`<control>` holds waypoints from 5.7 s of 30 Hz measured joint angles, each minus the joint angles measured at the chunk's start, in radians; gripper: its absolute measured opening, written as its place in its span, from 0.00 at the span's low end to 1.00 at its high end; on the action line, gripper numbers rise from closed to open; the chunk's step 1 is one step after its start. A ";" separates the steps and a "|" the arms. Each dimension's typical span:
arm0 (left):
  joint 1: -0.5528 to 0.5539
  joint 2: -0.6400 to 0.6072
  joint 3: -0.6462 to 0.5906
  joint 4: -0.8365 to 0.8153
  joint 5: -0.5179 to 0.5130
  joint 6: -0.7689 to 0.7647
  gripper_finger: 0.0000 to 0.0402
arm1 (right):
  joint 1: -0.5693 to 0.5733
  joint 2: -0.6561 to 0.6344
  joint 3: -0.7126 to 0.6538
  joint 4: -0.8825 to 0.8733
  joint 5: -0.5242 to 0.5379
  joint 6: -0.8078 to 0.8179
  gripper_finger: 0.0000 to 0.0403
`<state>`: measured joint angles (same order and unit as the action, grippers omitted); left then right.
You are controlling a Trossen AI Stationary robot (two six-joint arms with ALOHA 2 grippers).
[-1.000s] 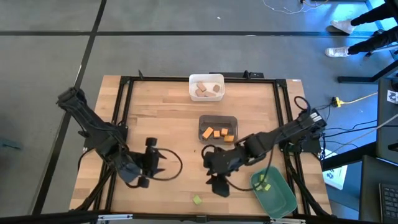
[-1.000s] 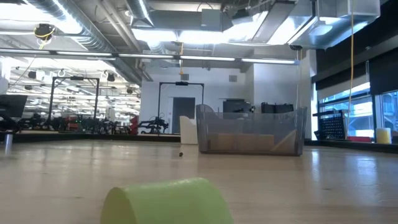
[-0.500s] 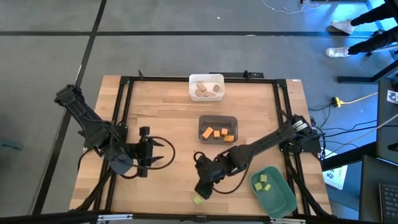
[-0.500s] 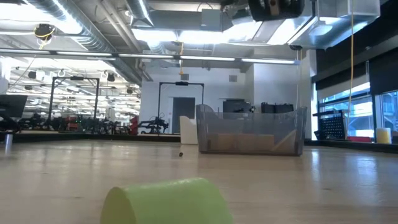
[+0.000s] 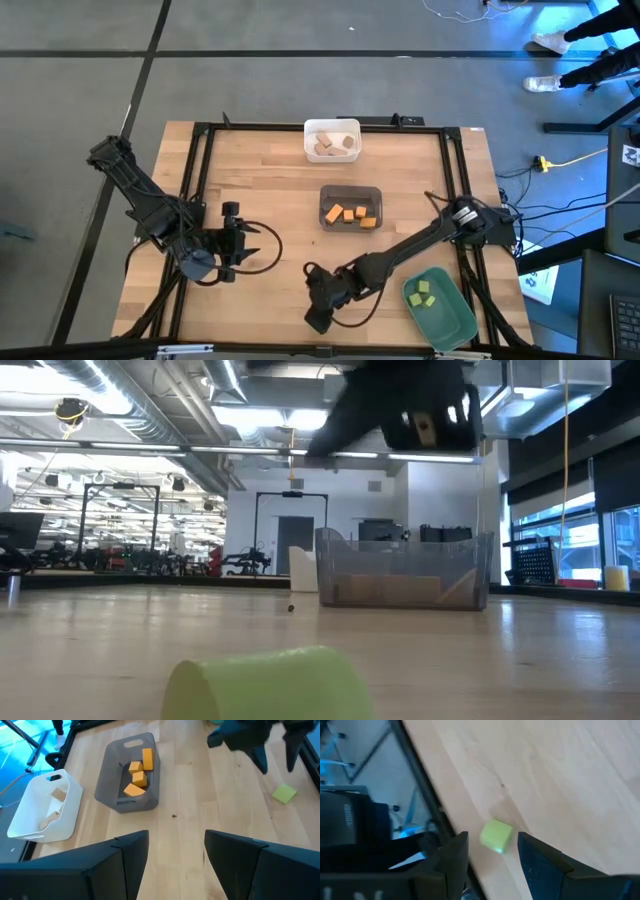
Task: Sort & place blocks by color
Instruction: Put the green block into the green bin
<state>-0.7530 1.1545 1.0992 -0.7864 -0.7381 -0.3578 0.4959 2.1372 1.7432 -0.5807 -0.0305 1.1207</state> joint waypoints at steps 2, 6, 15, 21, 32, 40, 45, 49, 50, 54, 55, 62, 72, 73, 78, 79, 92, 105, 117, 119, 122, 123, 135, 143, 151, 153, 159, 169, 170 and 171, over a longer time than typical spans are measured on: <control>0.000 0.000 0.000 0.000 0.000 -0.004 0.46 | 0.013 0.026 0.000 0.022 0.018 0.000 0.42; 0.000 0.000 0.000 -0.001 -0.001 -0.004 0.46 | 0.034 0.058 0.000 0.053 0.038 0.000 0.42; 0.000 0.000 0.000 -0.017 -0.001 -0.005 0.46 | 0.052 0.115 0.000 0.138 0.041 -0.003 0.42; 0.000 0.000 0.000 -0.017 -0.001 -0.006 0.46 | 0.064 0.116 0.000 0.163 0.040 -0.004 0.42; 0.000 0.000 0.000 -0.016 -0.005 -0.006 0.46 | 0.073 0.162 0.000 0.199 0.015 -0.033 0.42; 0.000 0.001 0.000 -0.016 -0.005 -0.026 0.46 | 0.074 0.170 0.003 0.196 0.072 -0.067 0.42; 0.000 0.001 0.000 -0.015 -0.005 -0.029 0.46 | 0.066 0.170 0.004 0.157 0.094 -0.084 0.42; 0.000 0.001 0.000 -0.015 -0.005 -0.028 0.46 | 0.053 0.164 0.005 0.075 0.095 -0.110 0.42; 0.000 0.001 0.000 -0.015 -0.004 -0.028 0.46 | 0.049 0.163 0.005 0.059 0.095 -0.111 0.42; 0.000 0.001 0.000 -0.015 -0.004 -0.028 0.46 | 0.033 0.164 0.005 -0.001 0.106 -0.119 0.42; 0.000 0.001 0.000 -0.015 -0.004 -0.028 0.46 | 0.030 0.164 0.005 -0.012 0.116 -0.121 0.42; 0.000 0.001 0.000 -0.015 -0.004 -0.028 0.46 | 0.003 0.169 0.053 -0.061 0.118 -0.218 0.36; 0.000 0.001 0.000 -0.015 -0.004 -0.028 0.46 | -0.009 0.176 0.270 -0.366 0.166 -0.183 0.31; 0.000 0.001 0.000 -0.015 -0.004 -0.028 0.46 | -0.010 0.176 0.274 -0.366 0.167 -0.167 0.31; 0.000 0.001 0.000 -0.015 -0.004 -0.025 0.46 | -0.016 0.176 0.279 -0.351 0.135 -0.001 0.31; 0.000 0.001 0.000 -0.015 -0.004 -0.025 0.46 | -0.020 0.176 0.279 -0.350 0.118 0.000 0.31; 0.000 0.001 0.000 -0.016 0.000 -0.025 0.46 | -0.065 0.174 0.281 -0.351 0.042 0.034 0.31; -0.001 0.001 0.000 -0.023 0.074 -0.024 0.46 | -0.095 0.172 0.281 -0.365 -0.021 0.001 0.29; -0.001 0.001 0.000 -0.037 0.079 -0.024 0.46 | -0.095 0.171 0.282 -0.375 -0.024 0.001 0.21; -0.001 0.001 0.000 -0.037 0.079 -0.024 0.46 | -0.095 0.171 0.282 -0.375 -0.025 0.001 0.25; -0.001 0.001 0.000 -0.037 0.079 -0.024 0.46 | -0.095 0.171 0.282 -0.375 -0.025 0.001 0.32; -0.001 0.001 0.000 -0.037 0.079 -0.024 0.46 | -0.095 0.171 0.282 -0.375 -0.026 0.001 0.35; 0.000 0.001 0.000 -0.037 0.106 -0.025 0.46 | -0.095 0.171 0.282 -0.403 -0.009 0.116 0.52; 0.000 0.001 0.000 -0.039 0.154 -0.025 0.46 | -0.095 0.171 0.282 -0.425 -0.008 0.235 0.47; 0.000 0.001 0.000 -0.060 0.154 -0.025 0.46 | -0.093 0.175 0.264 -0.428 -0.005 0.262 0.45; 0.000 0.001 0.000 -0.060 0.154 -0.025 0.46 | -0.093 0.175 0.264 -0.424 -0.004 0.261 0.45; 0.000 0.000 0.000 -0.060 0.154 -0.025 0.46 | -0.093 0.179 0.264 -0.415 -0.001 0.259 0.44; 0.000 0.000 0.000 -0.070 0.153 -0.025 0.46 | -0.088 0.211 0.263 -0.368 -0.020 0.262 0.44; 0.000 0.000 0.000 -0.070 0.153 -0.025 0.46 | -0.086 0.215 0.263 -0.367 -0.033 0.264 0.44; -0.001 0.000 0.000 -0.070 0.153 -0.025 0.46 | -0.086 0.222 0.263 -0.368 -0.047 0.265 0.44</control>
<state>-0.7535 1.1549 1.0992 -0.8562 -0.5850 -0.3824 0.4103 2.3589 2.0060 -0.9488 -0.0778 1.3857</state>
